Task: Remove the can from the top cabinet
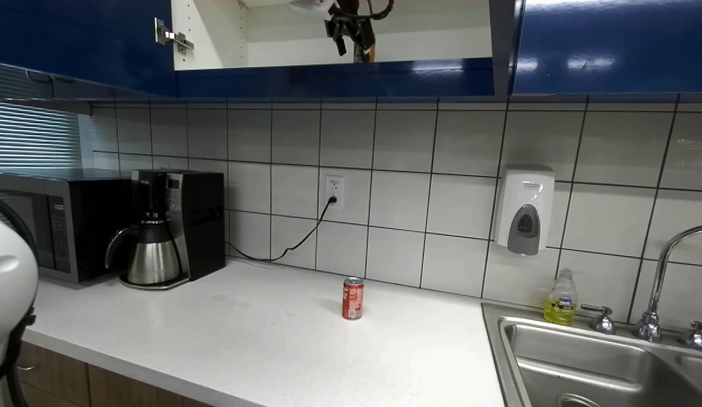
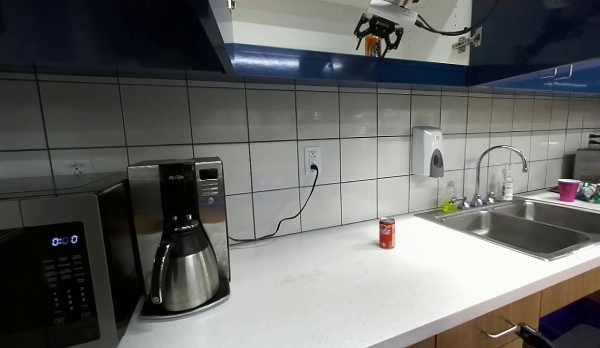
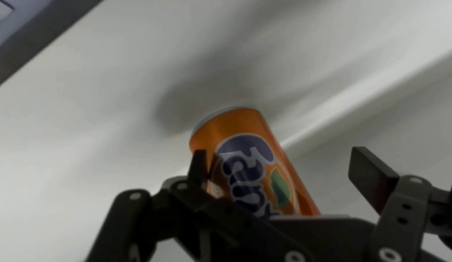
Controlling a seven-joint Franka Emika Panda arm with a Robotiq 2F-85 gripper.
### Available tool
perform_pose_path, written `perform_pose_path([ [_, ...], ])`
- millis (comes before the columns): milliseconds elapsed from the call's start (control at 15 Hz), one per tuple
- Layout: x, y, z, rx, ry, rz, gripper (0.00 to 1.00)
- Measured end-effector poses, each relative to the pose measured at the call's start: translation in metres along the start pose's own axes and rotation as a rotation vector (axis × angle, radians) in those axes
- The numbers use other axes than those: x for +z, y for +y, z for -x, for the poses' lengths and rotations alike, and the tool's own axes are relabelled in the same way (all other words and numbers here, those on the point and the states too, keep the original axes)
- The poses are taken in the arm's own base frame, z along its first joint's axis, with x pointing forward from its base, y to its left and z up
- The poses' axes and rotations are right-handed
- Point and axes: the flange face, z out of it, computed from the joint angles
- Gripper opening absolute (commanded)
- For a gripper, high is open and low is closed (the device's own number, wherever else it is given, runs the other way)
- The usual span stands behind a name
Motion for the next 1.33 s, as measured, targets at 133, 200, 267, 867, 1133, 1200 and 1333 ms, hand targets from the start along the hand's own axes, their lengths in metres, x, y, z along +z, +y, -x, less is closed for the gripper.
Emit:
perform_pose_path([
  [133,0.003,-0.001,-0.003,0.003,0.004,0.002,1.0],
  [200,0.005,-0.002,-0.004,0.003,0.006,0.004,1.0],
  [267,0.007,-0.002,-0.005,0.002,0.008,0.006,1.0],
  [867,0.015,-0.007,-0.012,-0.001,0.04,0.053,1.0],
  [1133,0.015,-0.007,-0.014,-0.003,0.053,0.069,1.0],
  [1200,0.016,-0.008,-0.015,-0.003,0.054,0.071,1.0],
  [1333,0.018,-0.008,-0.016,-0.005,0.057,0.073,1.0],
])
